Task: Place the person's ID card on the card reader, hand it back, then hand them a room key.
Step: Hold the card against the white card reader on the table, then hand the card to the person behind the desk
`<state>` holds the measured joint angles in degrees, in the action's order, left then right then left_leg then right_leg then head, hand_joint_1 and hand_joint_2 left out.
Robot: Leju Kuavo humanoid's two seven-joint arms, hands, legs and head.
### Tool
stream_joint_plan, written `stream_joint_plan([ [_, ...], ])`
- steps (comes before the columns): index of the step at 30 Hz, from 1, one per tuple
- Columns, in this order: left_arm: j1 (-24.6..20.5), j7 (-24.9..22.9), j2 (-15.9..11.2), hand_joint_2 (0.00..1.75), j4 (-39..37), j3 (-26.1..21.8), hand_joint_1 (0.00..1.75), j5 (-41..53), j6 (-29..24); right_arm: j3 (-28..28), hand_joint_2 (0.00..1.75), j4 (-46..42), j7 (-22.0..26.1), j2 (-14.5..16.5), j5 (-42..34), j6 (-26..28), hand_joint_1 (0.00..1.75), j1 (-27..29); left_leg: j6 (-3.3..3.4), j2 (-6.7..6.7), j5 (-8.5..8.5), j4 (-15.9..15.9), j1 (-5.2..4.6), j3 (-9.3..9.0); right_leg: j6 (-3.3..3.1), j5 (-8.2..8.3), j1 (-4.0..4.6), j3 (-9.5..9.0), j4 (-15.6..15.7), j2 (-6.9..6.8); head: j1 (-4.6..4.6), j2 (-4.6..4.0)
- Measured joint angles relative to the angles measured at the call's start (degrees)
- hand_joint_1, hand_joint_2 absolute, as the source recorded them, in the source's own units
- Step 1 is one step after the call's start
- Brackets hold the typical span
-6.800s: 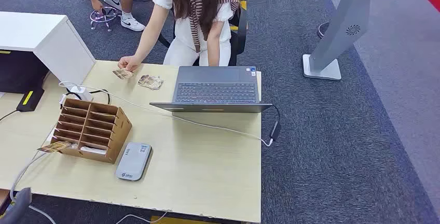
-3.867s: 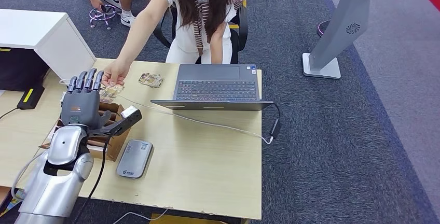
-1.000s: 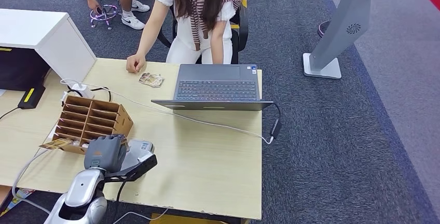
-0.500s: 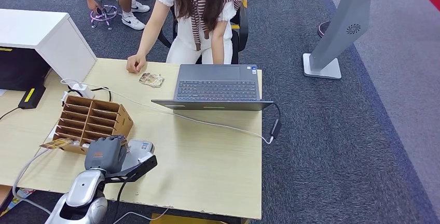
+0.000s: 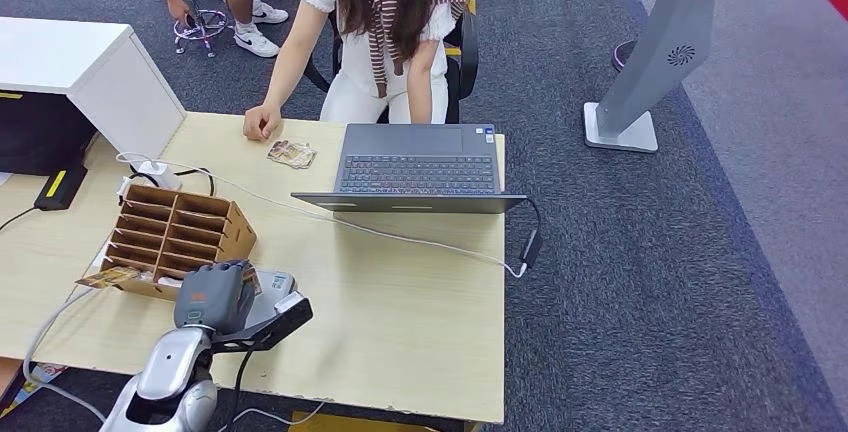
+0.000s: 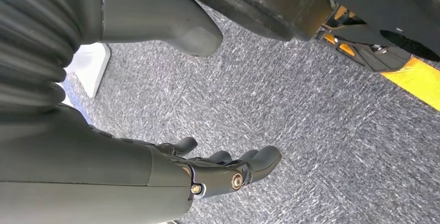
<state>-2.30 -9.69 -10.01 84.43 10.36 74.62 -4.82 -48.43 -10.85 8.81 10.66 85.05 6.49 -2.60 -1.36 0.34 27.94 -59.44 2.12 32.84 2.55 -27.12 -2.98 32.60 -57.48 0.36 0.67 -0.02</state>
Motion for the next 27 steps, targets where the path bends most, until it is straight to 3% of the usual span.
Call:
stream_joint_plan([
  [14,-0.09,0.01,0.58,1.75,-0.02,0.0,1.75,0.21,-0.81,0.09,1.75,-0.01,0.0,0.11,0.07,-0.01,0.0,0.0,0.0,0.0,0.0,0.0,0.0,0.0,0.0,0.0,0.0,0.0,0.0,0.0,-0.01,0.0],
  [27,-3.13,3.57,1.66,1.75,3.88,0.0,1.75,-0.04,-13.25,0.17,1.75,0.01,0.55,0.14,0.14,0.09,0.0,0.01,-0.01,-0.01,-0.03,-0.02,0.0,-0.01,0.0,0.01,0.0,0.01,0.0,0.01,-0.01,0.0],
])
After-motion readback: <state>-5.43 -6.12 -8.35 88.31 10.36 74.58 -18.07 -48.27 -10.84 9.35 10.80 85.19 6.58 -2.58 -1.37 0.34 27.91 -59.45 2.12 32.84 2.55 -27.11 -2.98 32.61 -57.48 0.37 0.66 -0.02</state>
